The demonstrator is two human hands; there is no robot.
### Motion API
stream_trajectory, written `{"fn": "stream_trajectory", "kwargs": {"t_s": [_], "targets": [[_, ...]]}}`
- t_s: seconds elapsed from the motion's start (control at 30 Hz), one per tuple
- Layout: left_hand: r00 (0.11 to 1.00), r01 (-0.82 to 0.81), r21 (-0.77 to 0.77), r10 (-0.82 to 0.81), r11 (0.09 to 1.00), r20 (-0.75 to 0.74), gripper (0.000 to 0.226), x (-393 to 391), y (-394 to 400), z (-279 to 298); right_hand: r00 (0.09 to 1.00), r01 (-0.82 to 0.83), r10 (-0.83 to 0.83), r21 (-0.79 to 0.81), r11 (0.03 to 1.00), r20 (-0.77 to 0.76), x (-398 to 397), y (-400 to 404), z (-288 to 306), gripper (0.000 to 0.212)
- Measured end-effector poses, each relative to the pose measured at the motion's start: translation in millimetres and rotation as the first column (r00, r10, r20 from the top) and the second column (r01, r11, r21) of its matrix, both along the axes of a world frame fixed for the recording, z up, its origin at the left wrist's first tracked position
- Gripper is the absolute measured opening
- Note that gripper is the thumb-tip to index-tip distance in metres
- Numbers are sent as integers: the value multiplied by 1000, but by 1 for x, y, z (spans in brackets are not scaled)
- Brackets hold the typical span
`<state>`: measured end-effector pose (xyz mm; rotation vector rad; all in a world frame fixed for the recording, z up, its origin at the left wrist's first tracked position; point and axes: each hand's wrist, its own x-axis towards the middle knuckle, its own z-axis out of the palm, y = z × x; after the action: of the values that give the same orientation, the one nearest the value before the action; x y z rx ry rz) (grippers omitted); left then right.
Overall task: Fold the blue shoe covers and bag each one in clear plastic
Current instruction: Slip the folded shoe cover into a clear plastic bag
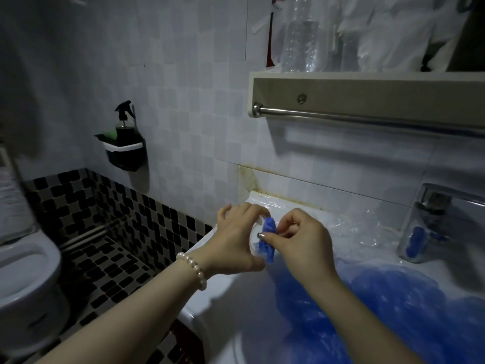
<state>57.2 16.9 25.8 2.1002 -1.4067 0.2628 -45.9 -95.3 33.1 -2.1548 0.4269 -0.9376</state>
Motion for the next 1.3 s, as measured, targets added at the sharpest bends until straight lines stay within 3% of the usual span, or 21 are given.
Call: {"fn": "stream_trajectory", "kwargs": {"t_s": [0.2, 0.3, 0.37, 0.43, 0.5, 0.57, 0.6, 0.67, 0.73, 0.8, 0.83, 0.87, 0.9, 0.93, 0.97, 1.03, 1.13, 1.3], "targets": [[986, 15, 22, -19, 1000, 166, 51, -3, -9, -4, 999, 22, -23, -10, 1000, -41, 6, 9, -12, 34], [963, 16, 35, -25, 999, 268, 57, -9, -17, -5, 999, -38, 33, 305, 952, 23, 10, 8, -13, 35], [935, 39, 51, -55, 998, 350, 66, -12, -21, -3, 991, -121, 62, 571, 812, 121, 14, 10, -16, 30], [897, 51, 98, -89, 994, 432, 72, -14, -25, -1, 969, -234, 98, 723, 650, 225, 17, 12, -20, 23], [862, 42, 142, -108, 989, 496, 79, -16, -27, 0, 967, -245, 96, 763, 599, 235, 18, 14, -20, 30], [828, -15, 186, -92, 983, 554, 95, -14, -25, 2, 971, -214, 46, 772, 599, 234, 19, 11, -22, 36], [821, -46, 181, -65, 982, 566, 105, -13, -23, 4, 968, -216, 44, 734, 644, 247, 19, 7, -22, 34], [900, -40, 91, -4, 995, 437, 110, -14, -15, 11, 964, -196, -16, 750, 631, 266, 18, 2, -18, 29], [969, -33, -262, 95, 964, 227, 87, -19, -6, 14, 958, -101, -141, 757, 645, 248, 21, -8, -16, 21], [966, -251, -593, 238, 765, -102, 63, -17, -3, 11, 950, -14, -216, 724, 690, 224, 22, -18, -15, 21], [909, -395, -596, 205, 699, -362, 58, -13, -1, 11, 947, -9, -228, 729, 684, 226, 22, -20, -16, 20], [778, -495, -507, 101, 705, -620, 54, -7, 0, 13, 948, -9, -232, 747, 664, 217, 22, -24, -16, 18], [595, -520, -385, 0, 762, -804, 49, -1, 0, 14, 953, -14, -222, 760, 649, 207, 20, -24, -15, 14], [450, -472, -282, -47, 835, -892, 47, 2, 1, 16, 955, -22, -214, 767, 641, 206, 19, -25, -15, 12], [390, -403, -215, -46, 889, -920, 49, 3, 2, 17, 956, -35, -202, 769, 638, 211, 19, -24, -14, 11], [384, -329, -199, -61, 923, -921, 45, 3, 2, 13, 957, -63, -179, 765, 641, 229, 18, -20, -13, 11], [303, -333, -295, -194, 896, -933, 16, 1, 0, 13, 961, -70, -157, 750, 657, 227, 20, -15, -16, 14], [156, -301, -394, -363, 868, -919, 22, 2, 6, 20, 968, -141, -56, 718, 682, 243, 20, -11, -18, 14]]}}
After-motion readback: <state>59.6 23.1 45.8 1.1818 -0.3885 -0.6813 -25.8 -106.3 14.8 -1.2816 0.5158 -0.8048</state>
